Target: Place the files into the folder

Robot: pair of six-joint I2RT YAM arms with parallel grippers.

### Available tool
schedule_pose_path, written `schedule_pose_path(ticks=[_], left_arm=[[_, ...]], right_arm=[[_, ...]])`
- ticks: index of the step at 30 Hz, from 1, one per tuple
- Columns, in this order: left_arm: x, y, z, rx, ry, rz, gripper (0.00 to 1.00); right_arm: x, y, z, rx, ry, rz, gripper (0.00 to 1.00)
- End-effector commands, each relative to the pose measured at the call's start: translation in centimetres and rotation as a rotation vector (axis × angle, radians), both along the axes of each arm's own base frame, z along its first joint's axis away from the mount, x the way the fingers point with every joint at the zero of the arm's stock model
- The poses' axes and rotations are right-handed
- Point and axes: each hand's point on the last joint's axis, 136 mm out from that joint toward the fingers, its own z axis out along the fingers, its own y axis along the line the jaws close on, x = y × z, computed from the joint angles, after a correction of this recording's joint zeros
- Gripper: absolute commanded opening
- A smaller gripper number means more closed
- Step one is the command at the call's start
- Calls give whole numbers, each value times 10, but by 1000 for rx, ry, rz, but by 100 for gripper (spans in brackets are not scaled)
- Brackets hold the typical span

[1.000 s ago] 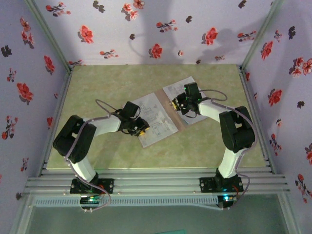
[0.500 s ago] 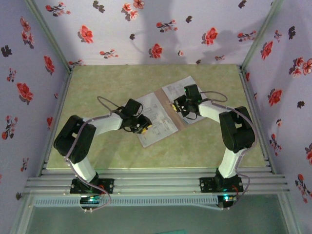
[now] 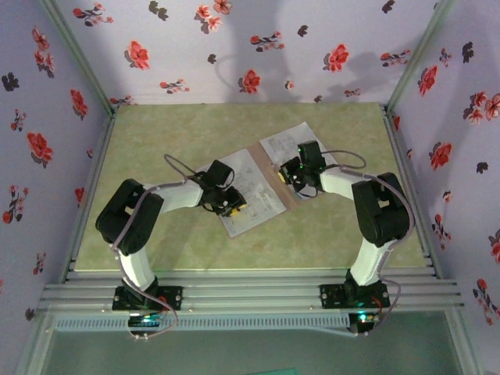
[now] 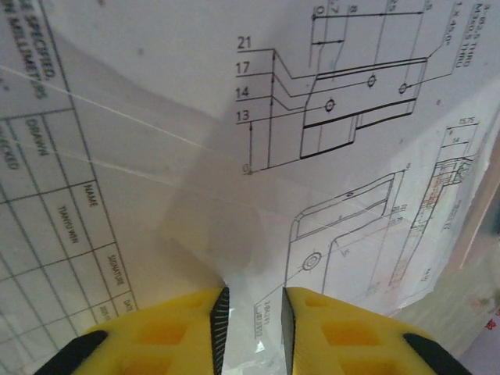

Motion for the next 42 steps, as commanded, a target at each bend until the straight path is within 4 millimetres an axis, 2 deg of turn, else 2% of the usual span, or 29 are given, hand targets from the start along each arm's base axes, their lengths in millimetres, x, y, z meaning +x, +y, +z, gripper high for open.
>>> schedule_pose_path(ticks=[1, 8, 14, 19, 28, 36, 42], left_arm=[[-14, 15, -16, 79, 46, -13, 26], [-21, 24, -23, 100, 68, -1, 25], [-23, 28, -25, 109, 73, 5, 25], [-24, 32, -28, 122, 82, 12, 25], [-28, 42, -37, 142, 108, 29, 24], [-28, 47, -42, 159, 120, 37, 24], [-31, 51, -46, 181, 133, 33, 24]], right_arm=[[-35, -32, -50, -115, 163, -29, 0], [-46, -48, -74, -159, 210, -31, 0], [-46, -53, -85, -175, 214, -48, 0], [-42, -57, -88, -170, 174, -97, 0], [-17, -57, -82, -83, -6, -196, 0], [-23, -60, -98, -79, -4, -225, 0], [-22, -63, -99, -77, -31, -240, 0]])
